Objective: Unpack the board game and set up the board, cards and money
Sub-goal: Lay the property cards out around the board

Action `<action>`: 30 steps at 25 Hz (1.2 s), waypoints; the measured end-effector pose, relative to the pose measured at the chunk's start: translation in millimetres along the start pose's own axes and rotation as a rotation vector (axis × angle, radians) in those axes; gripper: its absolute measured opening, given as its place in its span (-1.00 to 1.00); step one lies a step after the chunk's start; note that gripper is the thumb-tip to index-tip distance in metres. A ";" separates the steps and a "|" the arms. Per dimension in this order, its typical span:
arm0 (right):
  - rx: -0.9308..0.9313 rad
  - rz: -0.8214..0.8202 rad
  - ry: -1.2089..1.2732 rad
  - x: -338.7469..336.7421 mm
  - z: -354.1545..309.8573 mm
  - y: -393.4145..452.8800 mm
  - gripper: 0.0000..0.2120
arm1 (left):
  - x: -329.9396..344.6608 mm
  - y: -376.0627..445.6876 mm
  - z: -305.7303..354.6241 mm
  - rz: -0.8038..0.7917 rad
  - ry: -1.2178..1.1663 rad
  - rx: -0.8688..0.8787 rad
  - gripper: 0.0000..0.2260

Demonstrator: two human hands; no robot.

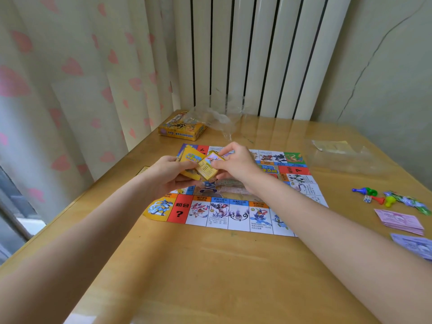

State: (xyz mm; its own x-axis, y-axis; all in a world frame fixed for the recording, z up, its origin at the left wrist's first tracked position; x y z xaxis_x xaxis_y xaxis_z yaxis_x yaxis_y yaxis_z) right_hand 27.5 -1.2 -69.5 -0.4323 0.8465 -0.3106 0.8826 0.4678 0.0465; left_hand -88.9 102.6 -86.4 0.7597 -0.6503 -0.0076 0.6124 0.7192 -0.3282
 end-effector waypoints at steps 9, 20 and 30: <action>-0.047 -0.113 0.005 -14.3 -15.7 16.1 -0.88 | 1.9 5.5 11.6 -0.072 0.104 0.129 -0.92; -0.188 -0.001 -0.084 -25.8 -60.8 25.3 -0.88 | -33.6 7.6 50.2 0.060 -0.070 0.280 -0.96; -0.034 0.031 -0.114 48.5 -37.8 74.0 -0.91 | -86.0 40.6 51.9 0.220 -0.153 0.233 -0.96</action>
State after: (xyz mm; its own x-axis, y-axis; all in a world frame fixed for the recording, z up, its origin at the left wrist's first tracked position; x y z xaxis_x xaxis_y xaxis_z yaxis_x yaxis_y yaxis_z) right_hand 64.9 84.1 -45.3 -0.3795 0.8273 -0.4142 0.8877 0.4518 0.0891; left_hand -118.0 200.5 -50.0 0.8923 -0.4418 0.0932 0.4503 0.8861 -0.1100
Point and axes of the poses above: each hand's wrist, its own y-axis towards the middle knuckle, its own x-axis out of the palm, z = x × y, the point moved 8 cm from there along y, towards the middle knuckle, and after that the axes turned 14 degrees about z, right-handed, at the moved point
